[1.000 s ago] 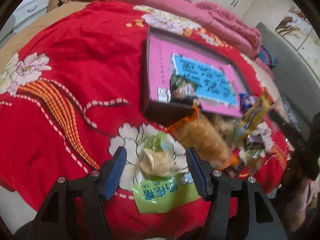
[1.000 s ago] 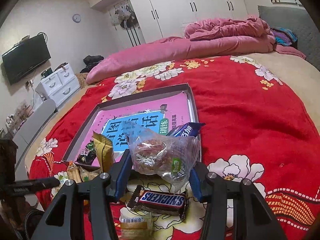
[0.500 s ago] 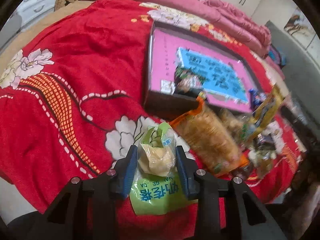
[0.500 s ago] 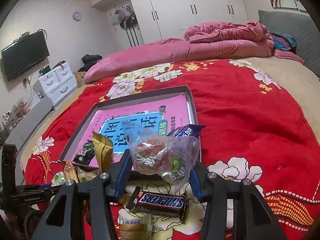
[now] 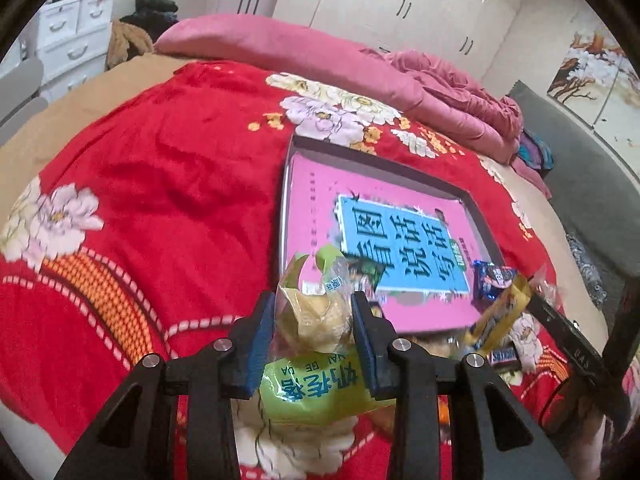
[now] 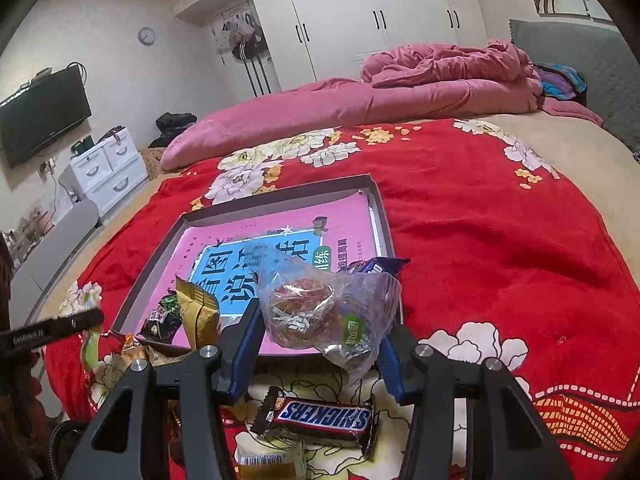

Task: Organize snacks
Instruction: 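Carry both held bags over the pink book tray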

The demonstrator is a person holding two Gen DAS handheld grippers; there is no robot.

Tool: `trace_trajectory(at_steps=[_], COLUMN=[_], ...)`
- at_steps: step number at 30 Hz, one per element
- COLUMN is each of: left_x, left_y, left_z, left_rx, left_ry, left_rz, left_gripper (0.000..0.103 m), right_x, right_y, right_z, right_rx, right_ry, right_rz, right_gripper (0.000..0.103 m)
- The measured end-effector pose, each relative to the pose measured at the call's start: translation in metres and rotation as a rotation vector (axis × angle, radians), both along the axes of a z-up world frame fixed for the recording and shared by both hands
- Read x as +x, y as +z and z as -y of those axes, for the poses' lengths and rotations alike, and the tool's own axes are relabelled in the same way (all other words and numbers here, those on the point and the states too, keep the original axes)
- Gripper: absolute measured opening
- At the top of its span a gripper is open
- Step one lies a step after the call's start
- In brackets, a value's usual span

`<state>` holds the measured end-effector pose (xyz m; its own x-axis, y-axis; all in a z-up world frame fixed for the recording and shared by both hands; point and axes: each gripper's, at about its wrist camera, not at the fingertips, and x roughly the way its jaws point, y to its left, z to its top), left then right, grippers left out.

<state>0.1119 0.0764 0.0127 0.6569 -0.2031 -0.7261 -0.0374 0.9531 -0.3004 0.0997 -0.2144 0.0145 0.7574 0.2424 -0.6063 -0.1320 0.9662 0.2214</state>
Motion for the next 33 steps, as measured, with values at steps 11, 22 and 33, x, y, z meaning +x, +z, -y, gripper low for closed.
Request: trace_trajectory(at_steps=[11,22,33], left_x=[0.025,0.046,0.059], left_y=[-0.017,-0.026,-0.030], left_z=[0.011,0.024,0.027], left_rx=[0.010,0.011,0.000], left_ry=[-0.003,-0.011,-0.013], left_rz=[-0.037,-0.055,-0.062], left_gripper=[0.039,0.039,0.039], right_x=[0.013,0.022,0.027], right_y=[-0.009,-0.017,-0.025], right_z=[-0.008,0.002,-0.003], right_rx=[-0.057,0.038,0.026], right_ry=[0.001,0.019,0.019], right_rz=[-0.018,-0.060,-0.091], right_gripper=[0.052,0.052,0.052])
